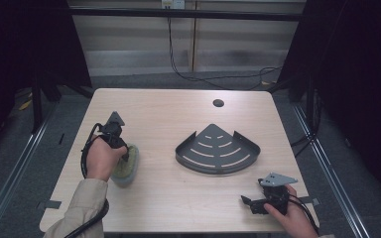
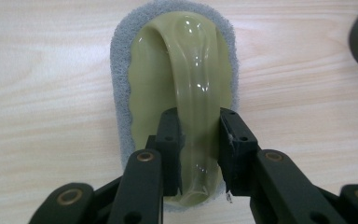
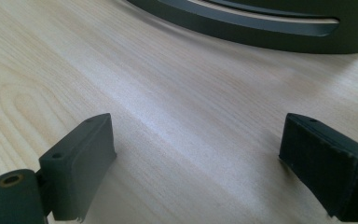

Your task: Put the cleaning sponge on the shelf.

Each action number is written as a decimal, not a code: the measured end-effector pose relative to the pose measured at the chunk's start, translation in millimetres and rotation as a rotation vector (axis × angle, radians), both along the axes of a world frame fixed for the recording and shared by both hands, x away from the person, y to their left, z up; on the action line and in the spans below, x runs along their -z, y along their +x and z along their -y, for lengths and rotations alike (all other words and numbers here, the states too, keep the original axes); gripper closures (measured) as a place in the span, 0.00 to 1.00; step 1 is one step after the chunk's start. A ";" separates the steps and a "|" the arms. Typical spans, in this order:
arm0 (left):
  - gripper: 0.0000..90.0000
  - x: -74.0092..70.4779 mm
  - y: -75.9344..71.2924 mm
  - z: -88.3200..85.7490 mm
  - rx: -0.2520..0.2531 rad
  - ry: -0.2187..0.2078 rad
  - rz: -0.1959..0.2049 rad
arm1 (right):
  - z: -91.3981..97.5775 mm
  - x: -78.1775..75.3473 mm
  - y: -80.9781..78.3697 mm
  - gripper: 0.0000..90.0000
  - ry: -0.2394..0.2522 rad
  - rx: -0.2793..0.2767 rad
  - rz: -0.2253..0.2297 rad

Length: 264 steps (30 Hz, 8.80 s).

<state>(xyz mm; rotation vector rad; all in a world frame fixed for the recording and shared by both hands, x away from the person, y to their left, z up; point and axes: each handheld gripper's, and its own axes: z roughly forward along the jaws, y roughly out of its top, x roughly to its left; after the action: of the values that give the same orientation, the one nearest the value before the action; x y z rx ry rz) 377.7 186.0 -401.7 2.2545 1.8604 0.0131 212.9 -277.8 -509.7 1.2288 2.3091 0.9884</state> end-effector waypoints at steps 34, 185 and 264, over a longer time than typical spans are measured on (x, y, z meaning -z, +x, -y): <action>0.80 -43.7 4.8 51.2 0.364 -0.036 0.069 | 0.0 0.0 0.0 0.10 0.000 0.000 0.000; 0.80 2.5 53.5 230.8 0.683 -0.082 0.081 | 0.1 0.0 -0.1 0.11 0.000 -0.001 0.001; 0.44 -14.1 52.2 193.9 0.567 -0.037 0.062 | 0.5 -0.1 -0.6 0.11 0.000 -0.004 -0.002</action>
<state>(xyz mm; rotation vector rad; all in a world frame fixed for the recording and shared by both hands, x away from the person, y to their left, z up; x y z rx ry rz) 429.9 -7.9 -387.6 2.6314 1.1246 -0.0417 212.3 -278.3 -509.6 1.2258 2.3137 0.9891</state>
